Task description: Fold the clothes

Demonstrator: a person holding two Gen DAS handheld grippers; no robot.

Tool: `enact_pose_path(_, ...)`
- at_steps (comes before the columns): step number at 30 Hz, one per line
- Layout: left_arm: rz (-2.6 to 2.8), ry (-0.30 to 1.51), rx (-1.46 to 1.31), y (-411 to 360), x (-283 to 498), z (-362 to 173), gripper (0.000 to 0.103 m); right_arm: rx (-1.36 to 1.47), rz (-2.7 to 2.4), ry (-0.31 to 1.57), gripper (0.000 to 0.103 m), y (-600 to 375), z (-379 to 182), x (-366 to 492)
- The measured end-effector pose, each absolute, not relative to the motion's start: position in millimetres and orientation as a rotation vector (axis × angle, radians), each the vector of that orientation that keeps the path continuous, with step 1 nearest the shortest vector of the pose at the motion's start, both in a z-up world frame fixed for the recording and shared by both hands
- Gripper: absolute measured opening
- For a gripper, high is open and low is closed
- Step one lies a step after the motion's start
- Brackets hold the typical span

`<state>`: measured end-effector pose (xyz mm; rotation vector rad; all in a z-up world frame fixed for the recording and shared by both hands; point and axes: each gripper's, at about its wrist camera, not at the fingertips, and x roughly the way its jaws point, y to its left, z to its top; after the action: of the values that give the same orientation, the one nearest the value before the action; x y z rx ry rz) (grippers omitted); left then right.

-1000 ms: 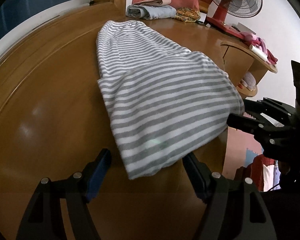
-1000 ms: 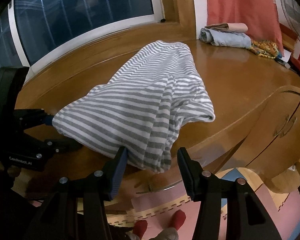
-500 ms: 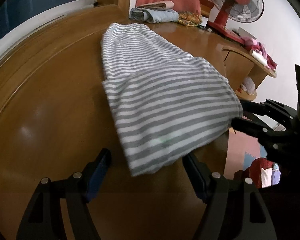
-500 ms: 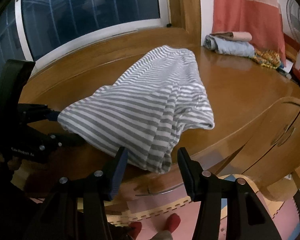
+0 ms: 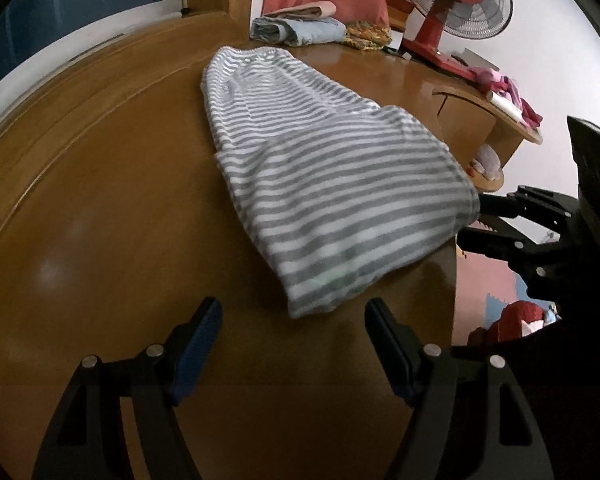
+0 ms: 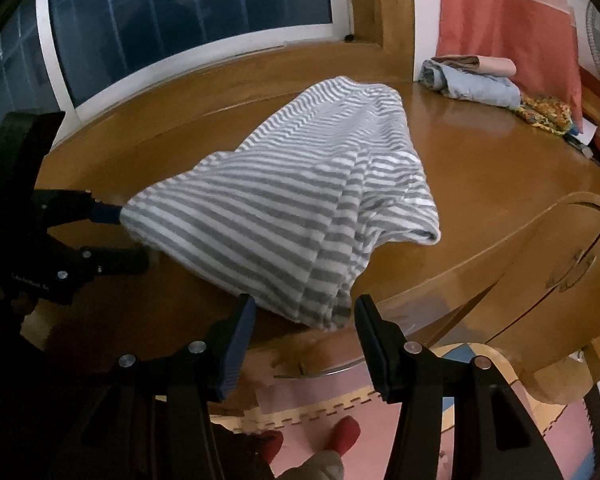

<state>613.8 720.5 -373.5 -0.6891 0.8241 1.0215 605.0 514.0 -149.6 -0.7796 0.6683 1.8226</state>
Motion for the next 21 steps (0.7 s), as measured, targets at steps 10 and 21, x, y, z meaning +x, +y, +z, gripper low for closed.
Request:
enact_pose_path(10, 0.991, 0.765, -0.579, 726.2, 637.0, -367.7, 0.040, -0.781, 1.851, 0.629, 0.028, 520.2, -150.9, 590.7)
enact_pose_path(21, 0.946, 0.685, -0.511, 698.1, 629.4, -312.3, 0.038, -0.642, 1.894, 0.705, 0.018, 495.2, -106.9, 606.6)
